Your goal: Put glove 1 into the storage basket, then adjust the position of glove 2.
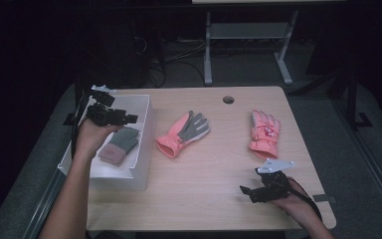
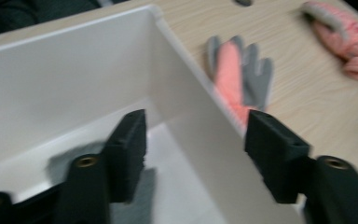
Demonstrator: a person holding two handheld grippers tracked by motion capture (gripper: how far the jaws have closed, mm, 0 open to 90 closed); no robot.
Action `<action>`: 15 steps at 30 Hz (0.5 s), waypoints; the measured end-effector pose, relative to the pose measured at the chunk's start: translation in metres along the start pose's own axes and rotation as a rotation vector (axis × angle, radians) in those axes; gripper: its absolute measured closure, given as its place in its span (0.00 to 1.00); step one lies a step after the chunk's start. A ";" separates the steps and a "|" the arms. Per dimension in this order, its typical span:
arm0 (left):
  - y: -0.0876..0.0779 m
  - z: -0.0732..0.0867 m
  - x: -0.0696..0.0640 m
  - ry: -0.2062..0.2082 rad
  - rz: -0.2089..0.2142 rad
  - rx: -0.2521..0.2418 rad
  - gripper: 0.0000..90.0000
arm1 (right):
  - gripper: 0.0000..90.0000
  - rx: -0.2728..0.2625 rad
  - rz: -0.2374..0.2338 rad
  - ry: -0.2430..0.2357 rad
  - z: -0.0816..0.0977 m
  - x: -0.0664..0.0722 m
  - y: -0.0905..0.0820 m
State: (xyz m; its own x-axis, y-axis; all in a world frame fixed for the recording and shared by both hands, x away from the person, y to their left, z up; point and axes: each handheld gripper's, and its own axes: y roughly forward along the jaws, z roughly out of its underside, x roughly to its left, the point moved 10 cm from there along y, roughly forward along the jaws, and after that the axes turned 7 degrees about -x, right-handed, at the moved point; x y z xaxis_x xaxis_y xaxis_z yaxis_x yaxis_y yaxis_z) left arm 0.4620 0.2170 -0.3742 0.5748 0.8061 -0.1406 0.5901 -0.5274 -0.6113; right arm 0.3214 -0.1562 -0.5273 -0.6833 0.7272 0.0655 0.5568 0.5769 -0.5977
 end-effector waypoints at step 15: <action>0.044 -0.037 -0.075 0.070 0.088 -0.006 1.00 | 0.15 -0.004 -0.010 -0.008 -0.002 0.002 0.001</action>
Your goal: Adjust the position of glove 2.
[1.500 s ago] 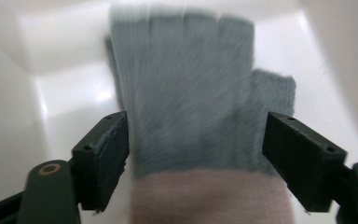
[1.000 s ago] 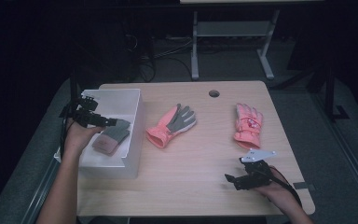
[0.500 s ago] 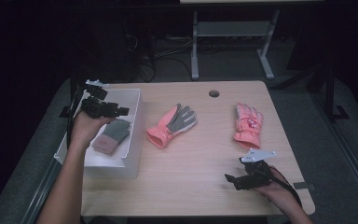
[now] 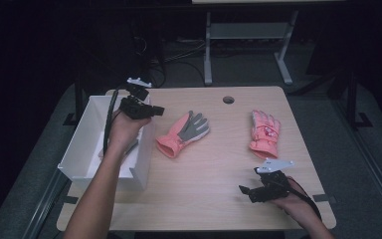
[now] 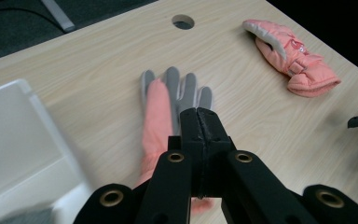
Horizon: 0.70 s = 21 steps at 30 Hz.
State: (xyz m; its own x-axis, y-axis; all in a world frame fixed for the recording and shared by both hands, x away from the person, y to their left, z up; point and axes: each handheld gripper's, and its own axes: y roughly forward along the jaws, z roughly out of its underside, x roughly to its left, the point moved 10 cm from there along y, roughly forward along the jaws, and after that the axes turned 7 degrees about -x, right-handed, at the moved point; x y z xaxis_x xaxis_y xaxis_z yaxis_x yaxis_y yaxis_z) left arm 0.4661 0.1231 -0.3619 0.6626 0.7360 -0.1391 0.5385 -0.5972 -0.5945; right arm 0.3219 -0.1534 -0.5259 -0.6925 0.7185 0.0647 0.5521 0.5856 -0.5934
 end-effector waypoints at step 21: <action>0.114 0.017 -0.026 0.045 -0.054 0.111 1.00 | 0.15 -0.003 -0.013 -0.004 0.000 0.002 0.000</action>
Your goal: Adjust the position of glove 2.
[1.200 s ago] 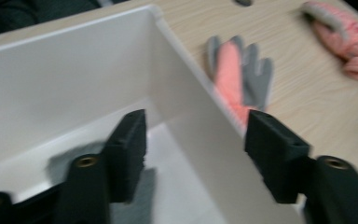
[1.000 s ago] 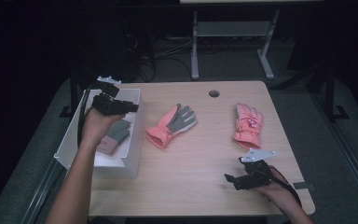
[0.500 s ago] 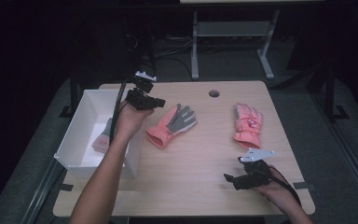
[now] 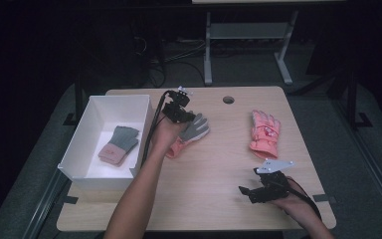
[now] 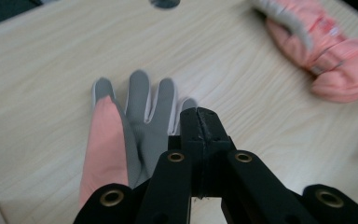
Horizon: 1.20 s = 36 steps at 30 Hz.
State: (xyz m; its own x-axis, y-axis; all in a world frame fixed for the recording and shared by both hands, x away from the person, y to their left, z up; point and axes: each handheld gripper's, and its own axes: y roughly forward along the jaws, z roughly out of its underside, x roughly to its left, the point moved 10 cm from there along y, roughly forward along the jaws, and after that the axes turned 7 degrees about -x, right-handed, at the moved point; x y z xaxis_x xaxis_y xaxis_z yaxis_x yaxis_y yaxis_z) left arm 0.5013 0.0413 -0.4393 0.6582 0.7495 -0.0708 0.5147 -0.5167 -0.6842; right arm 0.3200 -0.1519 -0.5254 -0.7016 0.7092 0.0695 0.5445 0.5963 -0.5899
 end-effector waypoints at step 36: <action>0.042 0.064 -0.003 -0.039 0.051 0.117 1.00 | 0.15 0.011 -0.001 -0.003 0.002 -0.001 0.001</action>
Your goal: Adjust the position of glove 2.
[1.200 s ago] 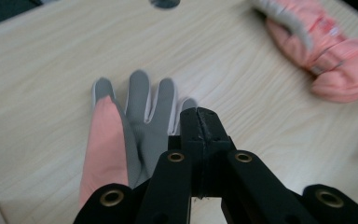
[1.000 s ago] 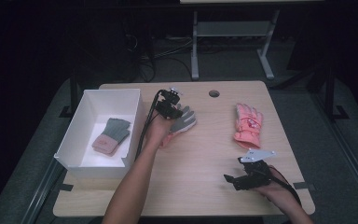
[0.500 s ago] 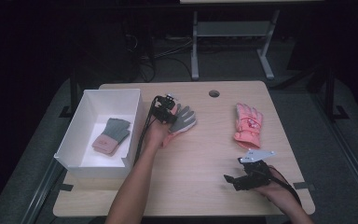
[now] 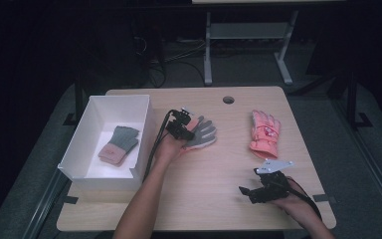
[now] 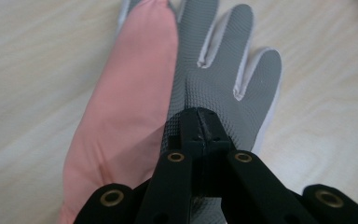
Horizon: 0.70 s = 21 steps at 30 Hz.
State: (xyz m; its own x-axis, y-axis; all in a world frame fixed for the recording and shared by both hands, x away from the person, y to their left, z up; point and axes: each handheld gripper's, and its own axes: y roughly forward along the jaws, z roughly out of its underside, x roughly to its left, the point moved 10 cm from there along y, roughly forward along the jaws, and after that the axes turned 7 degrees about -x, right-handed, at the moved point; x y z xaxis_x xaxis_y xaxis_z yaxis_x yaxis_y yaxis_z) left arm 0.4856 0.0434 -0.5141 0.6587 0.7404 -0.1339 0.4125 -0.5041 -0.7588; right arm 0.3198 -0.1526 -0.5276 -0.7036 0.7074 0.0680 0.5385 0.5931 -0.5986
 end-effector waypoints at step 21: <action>-0.003 0.018 -0.087 0.113 0.220 0.042 1.00 | 0.15 0.003 0.000 -0.003 0.000 0.001 0.001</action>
State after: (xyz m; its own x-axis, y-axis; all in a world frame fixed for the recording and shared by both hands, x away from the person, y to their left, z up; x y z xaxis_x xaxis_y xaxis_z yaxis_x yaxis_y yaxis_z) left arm 0.4155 -0.0111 -0.5115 0.7966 0.5597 -0.2284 0.2267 -0.6269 -0.7453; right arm 0.3198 -0.1517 -0.5277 -0.7051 0.7060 0.0657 0.5371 0.5922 -0.6007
